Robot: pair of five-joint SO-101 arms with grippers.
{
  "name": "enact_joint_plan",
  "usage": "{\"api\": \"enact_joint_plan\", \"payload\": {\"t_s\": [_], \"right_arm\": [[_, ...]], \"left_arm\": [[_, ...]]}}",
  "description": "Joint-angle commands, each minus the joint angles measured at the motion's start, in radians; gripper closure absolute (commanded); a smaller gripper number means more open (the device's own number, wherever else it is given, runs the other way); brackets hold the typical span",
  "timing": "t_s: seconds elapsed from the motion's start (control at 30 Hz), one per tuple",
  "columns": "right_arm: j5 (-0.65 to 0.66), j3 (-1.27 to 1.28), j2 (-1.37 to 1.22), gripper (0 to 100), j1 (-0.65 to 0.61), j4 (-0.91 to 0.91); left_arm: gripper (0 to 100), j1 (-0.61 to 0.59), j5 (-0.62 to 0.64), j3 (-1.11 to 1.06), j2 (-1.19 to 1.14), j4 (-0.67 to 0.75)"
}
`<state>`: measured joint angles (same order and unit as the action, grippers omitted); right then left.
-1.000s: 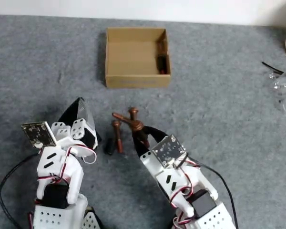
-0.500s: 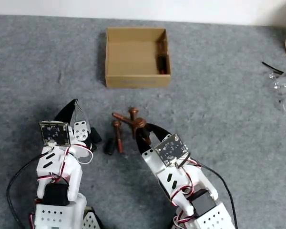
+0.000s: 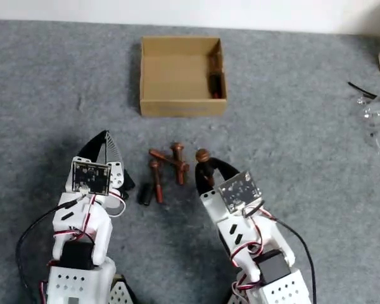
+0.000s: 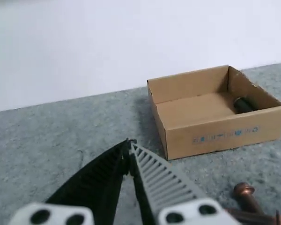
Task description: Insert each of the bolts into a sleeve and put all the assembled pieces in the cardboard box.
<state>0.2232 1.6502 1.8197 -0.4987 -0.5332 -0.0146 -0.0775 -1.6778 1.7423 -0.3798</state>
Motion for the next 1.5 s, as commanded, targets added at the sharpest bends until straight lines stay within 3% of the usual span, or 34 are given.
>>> {"api": "enact_joint_plan", "payload": {"t_s": [0.0,0.33,0.53,1.0,1.27,1.47], "right_arm": [[0.003,-0.15,-0.076,99.4,0.019,0.031],[0.006,-0.67,-0.885,99.4,0.021,0.148],[0.003,-1.078,-1.31,99.4,0.102,0.136],[0.003,-1.977,-2.083,99.4,0.26,-0.127],[0.008,-2.542,-2.483,99.4,0.271,-0.341],[0.008,-2.862,-2.753,99.4,0.24,-0.401]], "left_arm": [[99,0.015,-0.008,-0.016,-0.005,0.02],[99,0.013,-0.009,-0.024,-0.015,0.046],[99,0.012,-0.009,-0.024,-0.015,0.046],[99,0.015,-0.009,-0.024,-0.015,0.046],[99,0.016,-0.028,-0.024,-0.016,0.046],[99,0.016,-0.028,-0.024,-0.016,0.046]]}}
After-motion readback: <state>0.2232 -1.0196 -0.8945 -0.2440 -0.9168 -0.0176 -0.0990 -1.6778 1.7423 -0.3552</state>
